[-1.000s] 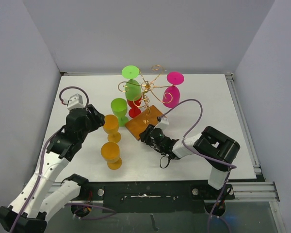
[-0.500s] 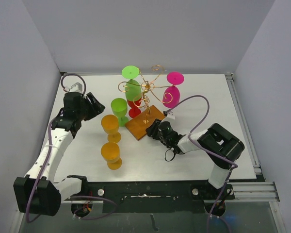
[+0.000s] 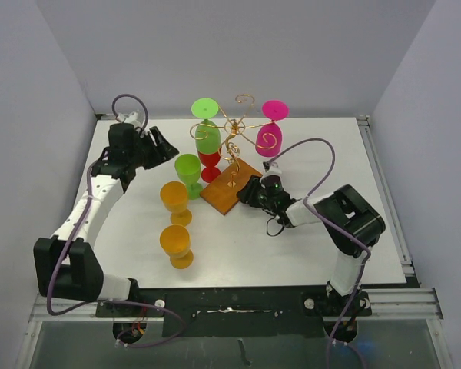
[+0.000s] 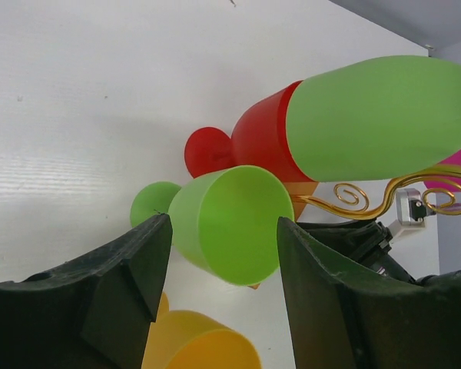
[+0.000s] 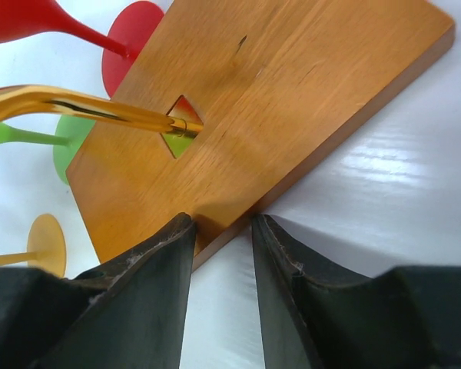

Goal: Place the wine glass upside down on the wine glass rack

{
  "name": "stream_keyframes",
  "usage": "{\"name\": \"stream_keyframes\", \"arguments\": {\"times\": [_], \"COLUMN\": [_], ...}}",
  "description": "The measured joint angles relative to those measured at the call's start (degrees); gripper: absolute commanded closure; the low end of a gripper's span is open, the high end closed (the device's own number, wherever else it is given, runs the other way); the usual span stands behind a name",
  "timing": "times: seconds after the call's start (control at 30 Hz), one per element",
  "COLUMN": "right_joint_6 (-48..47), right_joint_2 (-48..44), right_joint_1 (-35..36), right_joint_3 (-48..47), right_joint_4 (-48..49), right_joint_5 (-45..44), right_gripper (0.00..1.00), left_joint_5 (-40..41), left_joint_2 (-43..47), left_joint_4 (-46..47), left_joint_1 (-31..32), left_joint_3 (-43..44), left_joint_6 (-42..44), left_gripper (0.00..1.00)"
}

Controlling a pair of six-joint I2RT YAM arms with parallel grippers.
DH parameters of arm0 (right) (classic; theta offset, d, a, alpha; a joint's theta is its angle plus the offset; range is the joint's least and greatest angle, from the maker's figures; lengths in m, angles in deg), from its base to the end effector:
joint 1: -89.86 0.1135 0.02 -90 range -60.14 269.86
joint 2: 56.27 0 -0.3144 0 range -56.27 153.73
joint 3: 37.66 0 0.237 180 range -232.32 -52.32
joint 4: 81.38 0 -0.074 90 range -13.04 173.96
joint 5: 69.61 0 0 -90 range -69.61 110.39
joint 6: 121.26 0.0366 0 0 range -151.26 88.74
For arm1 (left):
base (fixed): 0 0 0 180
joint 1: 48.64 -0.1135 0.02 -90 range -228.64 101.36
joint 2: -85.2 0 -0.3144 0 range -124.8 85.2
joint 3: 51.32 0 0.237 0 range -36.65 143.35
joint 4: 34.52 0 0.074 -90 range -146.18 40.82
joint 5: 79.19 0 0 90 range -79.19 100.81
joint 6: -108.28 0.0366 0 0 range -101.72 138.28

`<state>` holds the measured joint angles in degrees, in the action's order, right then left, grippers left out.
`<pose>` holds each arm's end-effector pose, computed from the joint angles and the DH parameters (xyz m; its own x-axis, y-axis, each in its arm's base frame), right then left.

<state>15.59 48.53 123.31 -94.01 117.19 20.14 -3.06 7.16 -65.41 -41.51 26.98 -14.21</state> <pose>0.2950 0.1947 0.1850 -0.6841 0.4224 -0.5946 -0.0716 0.7724 0.6311 0.2828 -0.0442 0.3663 -0.6011 -0.4504 -0.6602 0.0027 0.8249 -0.5652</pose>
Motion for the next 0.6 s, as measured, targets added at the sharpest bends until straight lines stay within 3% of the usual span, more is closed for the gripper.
{"name": "stream_keyframes", "arguments": {"times": [0.3, 0.6], "right_joint_6": [-1.6, 0.1], "right_joint_2": [-2.4, -16.8], "right_joint_1": [-0.9, -1.6], "right_joint_3": [2.0, 10.9], "right_joint_4": [-1.2, -4.8], "right_joint_5": [0.0, -3.0], "right_gripper": [0.61, 0.60], "left_joint_5": [-5.4, -9.2], "left_joint_2": [-10.7, -19.1], "left_joint_4": [3.1, 3.4], "left_joint_1": [0.4, 1.8], "left_joint_3": [7.0, 13.2], "left_joint_6": [0.2, 0.1], "left_gripper": [0.46, 0.46]}}
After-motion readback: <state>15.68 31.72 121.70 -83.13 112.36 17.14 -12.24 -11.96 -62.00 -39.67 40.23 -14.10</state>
